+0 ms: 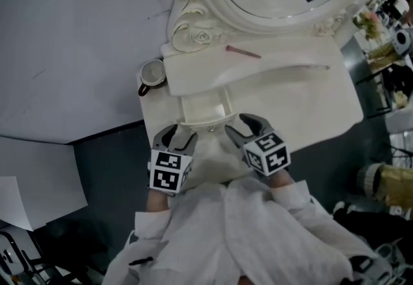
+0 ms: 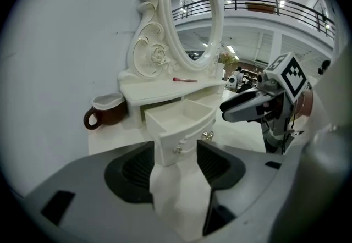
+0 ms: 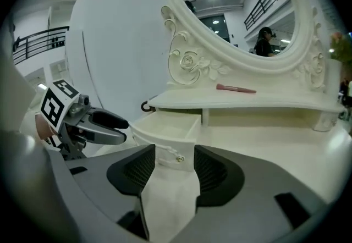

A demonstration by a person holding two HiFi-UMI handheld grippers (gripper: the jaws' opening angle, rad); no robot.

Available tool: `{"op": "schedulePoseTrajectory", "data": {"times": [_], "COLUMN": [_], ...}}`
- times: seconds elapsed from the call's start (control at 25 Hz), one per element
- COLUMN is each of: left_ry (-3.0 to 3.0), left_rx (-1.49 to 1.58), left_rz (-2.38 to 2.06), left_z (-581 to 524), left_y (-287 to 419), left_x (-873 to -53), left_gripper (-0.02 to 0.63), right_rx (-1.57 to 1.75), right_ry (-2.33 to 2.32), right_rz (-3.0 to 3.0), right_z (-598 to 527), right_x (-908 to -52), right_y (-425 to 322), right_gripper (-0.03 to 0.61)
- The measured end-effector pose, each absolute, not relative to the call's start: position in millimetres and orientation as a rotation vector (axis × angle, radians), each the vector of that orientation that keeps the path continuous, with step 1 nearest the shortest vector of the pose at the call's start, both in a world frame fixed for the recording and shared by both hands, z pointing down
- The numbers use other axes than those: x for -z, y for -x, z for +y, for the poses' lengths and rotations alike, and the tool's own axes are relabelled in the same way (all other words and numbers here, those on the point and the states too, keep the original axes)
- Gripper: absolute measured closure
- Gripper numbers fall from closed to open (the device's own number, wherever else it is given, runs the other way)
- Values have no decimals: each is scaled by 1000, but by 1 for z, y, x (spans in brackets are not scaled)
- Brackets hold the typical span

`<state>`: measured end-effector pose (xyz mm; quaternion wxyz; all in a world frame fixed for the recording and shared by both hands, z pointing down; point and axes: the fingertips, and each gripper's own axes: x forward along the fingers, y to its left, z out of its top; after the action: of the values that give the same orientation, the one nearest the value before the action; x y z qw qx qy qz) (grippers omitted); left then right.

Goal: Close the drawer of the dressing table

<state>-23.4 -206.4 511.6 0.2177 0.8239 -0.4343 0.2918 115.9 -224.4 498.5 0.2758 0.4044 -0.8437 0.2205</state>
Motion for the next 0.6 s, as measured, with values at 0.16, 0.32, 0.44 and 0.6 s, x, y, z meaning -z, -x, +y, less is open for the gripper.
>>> {"op": "schedulePoseTrajectory", "data": {"times": [0.16,0.32,0.44,0.6], "left_ry": [-2301,-2324,-2333,-2336], "left_rx": [-834,-863,-881,-904], "left_rz": [-1175,-1142,-1106,-1067], "left_z": [-213,-218,-221,-222], "left_y": [23,21,20,18], "left_x": [-515,-521,-527,-535], "left_gripper": [383,383,385,385], "right_rx": [-552,-554,-551,-565], "right_ry": [-1068,-1048,-1018,-948], "right_rz": [-2235,-2253,-2269,-2295], "right_z": [-233,-238,-241,-240], "right_x": [-506,-510,-513,-516], "right_y": [-120,-119,-116,-109], "right_gripper": [382,377,373,370]}}
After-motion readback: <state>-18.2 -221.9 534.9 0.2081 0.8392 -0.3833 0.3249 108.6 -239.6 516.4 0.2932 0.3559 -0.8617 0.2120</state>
